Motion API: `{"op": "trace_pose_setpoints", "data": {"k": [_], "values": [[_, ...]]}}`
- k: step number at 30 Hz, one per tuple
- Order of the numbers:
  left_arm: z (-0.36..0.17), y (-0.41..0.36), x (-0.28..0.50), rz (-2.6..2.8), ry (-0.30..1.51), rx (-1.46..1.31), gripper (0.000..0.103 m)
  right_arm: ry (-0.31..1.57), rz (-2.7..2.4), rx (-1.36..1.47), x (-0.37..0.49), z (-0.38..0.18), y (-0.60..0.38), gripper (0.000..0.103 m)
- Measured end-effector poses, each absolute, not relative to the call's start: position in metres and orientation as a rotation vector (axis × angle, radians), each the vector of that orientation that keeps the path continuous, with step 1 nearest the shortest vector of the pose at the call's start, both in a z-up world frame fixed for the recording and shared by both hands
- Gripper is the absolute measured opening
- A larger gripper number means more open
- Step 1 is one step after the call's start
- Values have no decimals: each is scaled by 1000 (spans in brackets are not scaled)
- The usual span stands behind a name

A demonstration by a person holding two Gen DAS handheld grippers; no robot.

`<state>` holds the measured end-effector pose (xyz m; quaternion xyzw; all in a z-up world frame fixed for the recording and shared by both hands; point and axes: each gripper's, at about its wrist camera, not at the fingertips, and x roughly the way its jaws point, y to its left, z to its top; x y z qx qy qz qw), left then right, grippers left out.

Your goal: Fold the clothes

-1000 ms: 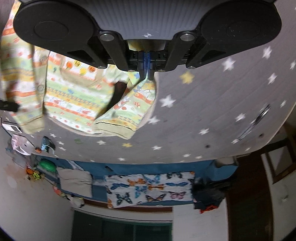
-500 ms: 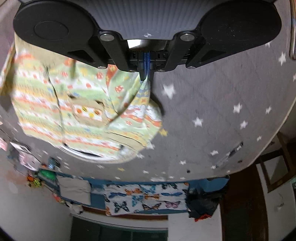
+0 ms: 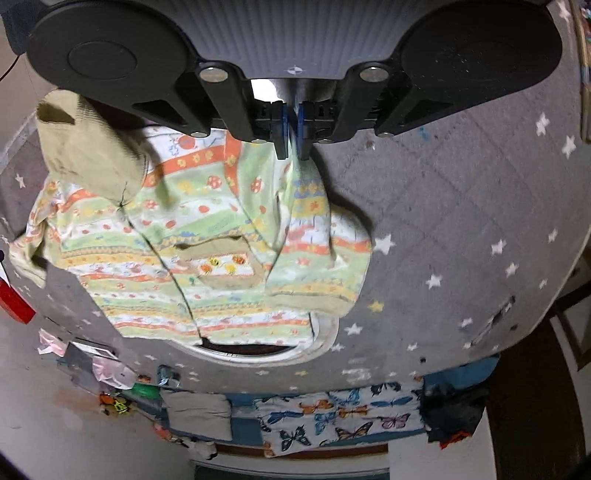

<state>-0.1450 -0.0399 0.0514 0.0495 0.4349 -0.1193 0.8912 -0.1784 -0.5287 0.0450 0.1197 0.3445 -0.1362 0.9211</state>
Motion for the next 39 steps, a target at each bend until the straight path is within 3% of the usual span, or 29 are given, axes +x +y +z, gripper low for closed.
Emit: {"op": "trace_pose_setpoints", "data": {"k": [12, 20, 30, 36, 39], "values": [[71, -64, -112, -343, 813, 87, 11, 673, -63, 146, -134, 67, -485, 24], [46, -93, -69, -407, 864, 61, 11, 748, 84, 70, -50, 43, -429, 24], [21, -107, -39, -435, 884, 71, 10, 823, 27, 92, 6, 8, -437, 23], [19, -104, -34, -414, 862, 69, 9, 805, 14, 86, 26, 4, -435, 7], [19, -102, -31, -388, 850, 82, 9, 799, 12, 59, 39, 4, -430, 6]]}}
